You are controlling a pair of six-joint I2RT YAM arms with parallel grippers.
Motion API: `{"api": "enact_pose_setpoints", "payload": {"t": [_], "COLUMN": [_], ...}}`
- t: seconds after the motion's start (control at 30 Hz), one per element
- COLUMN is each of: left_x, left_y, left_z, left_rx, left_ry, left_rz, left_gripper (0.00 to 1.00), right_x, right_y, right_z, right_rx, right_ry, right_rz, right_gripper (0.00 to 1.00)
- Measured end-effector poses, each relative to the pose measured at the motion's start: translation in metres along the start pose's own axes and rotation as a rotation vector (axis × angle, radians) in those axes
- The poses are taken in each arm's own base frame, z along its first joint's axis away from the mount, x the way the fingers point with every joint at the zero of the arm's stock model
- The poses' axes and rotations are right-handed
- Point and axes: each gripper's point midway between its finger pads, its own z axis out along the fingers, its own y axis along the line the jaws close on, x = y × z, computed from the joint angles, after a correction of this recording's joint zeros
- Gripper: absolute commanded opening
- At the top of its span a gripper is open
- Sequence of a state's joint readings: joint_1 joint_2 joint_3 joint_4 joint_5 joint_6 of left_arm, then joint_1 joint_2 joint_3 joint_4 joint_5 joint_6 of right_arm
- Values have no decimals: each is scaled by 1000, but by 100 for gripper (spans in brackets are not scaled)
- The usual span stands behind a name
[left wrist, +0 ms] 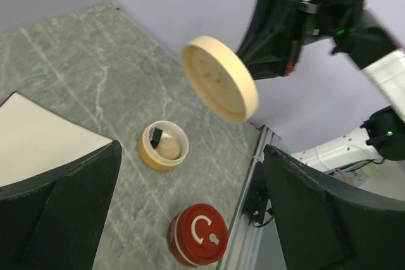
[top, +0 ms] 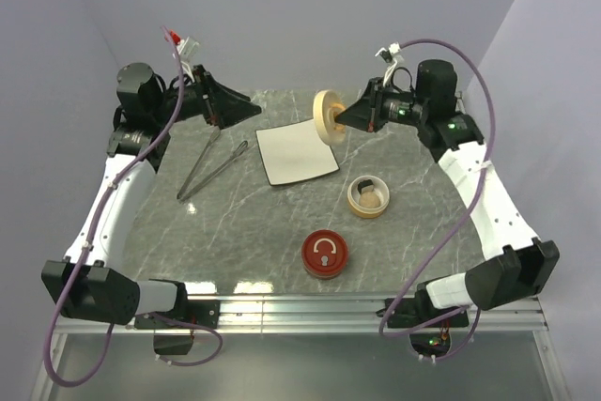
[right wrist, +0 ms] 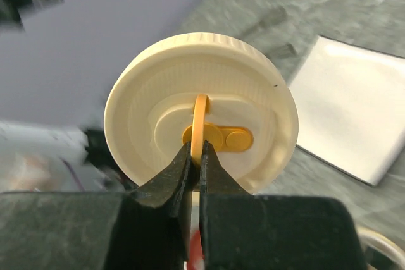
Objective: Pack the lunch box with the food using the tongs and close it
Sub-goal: Put the lid back on the lunch box
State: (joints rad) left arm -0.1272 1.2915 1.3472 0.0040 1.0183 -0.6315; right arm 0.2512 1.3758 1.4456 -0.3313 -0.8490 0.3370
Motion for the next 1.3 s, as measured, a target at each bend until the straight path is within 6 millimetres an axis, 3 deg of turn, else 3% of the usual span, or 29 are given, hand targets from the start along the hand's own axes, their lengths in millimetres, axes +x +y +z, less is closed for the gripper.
{"api": "enact_pose_setpoints", "payload": {"t": [0.13, 0.27, 0.5, 0.63, 0.8, 1.0, 1.3], "left_x": [4, 20, 45, 51, 56, 48, 49], "left_y": [11, 28, 48, 53, 50, 40, 48], "left_z": [-6, -15, -31, -39, -55, -66, -66], "left_rx": [-76, -168, -283, -331, -394, -416, -426], "left_ry": [31, 79, 168, 188, 193, 164, 170], "left_rz": [37, 59, 114, 143, 183, 241, 220], "left_gripper": [99, 99, 99, 100, 99, 100, 99], "right_x": [14, 33, 80, 102, 140, 177, 176], "right_y": [0, -16, -74, -92, -113, -140, -162], "right_z": [-25, -43, -68, -82, -85, -87, -69], "right_rx": [53, 112, 222, 222, 155, 49, -14], "right_ry": [161, 333, 643, 780, 954, 1081, 1060], "right_rz": [-189, -306, -469, -584, -727, -884, -1091], "right_gripper": [0, 0, 0, 0, 0, 0, 0]}}
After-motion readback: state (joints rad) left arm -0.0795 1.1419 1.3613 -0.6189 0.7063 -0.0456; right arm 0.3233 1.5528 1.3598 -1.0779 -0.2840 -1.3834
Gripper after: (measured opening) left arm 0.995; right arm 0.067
